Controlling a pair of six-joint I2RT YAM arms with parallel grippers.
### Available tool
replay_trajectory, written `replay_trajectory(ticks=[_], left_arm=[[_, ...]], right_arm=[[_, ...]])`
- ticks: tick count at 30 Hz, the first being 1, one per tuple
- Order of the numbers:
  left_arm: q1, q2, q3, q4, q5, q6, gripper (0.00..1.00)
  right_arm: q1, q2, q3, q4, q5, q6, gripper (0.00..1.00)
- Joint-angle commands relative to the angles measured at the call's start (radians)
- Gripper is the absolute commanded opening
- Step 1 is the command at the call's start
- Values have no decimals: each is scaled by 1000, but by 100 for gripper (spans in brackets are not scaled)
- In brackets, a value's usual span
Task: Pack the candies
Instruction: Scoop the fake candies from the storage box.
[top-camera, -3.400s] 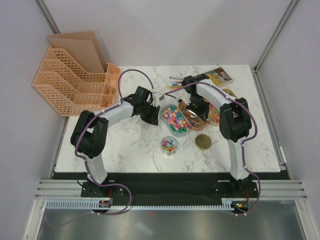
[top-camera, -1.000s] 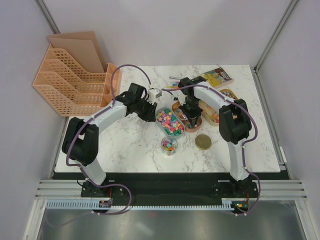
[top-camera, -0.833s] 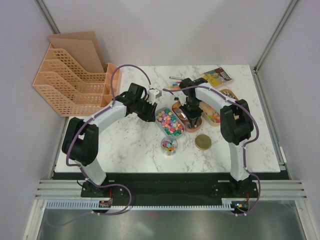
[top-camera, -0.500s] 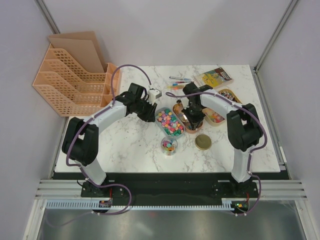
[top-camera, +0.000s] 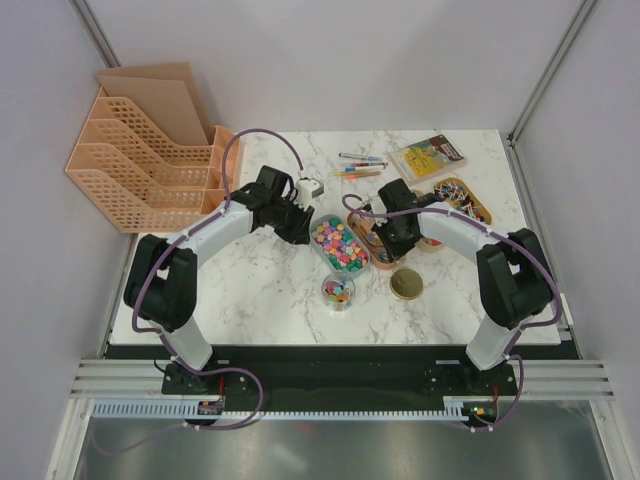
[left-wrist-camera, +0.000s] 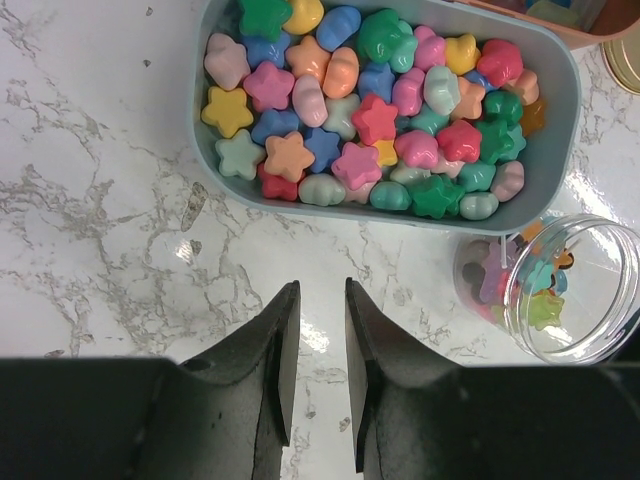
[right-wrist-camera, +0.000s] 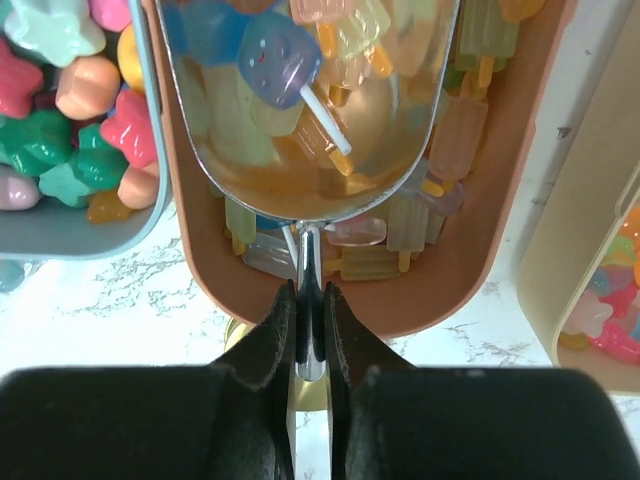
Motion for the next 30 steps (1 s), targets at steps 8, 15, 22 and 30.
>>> replay_trajectory(ticks=[8,15,22,30], left_arm=[[-1,-15,76,-9,-1,52,32],[1,-66,91,-49,-63,63,33],[65,-164,18,-41,-191,43,35],[158,-282,-123,-11,-217,-20,72]], right_arm=[[-6,-212,-95,141,2,-115,0],[-6,-332,63,-220,32,-619,0],[46,-360,106,-545,110,-798,0],[187,-315,146,-659,205,-828,0]])
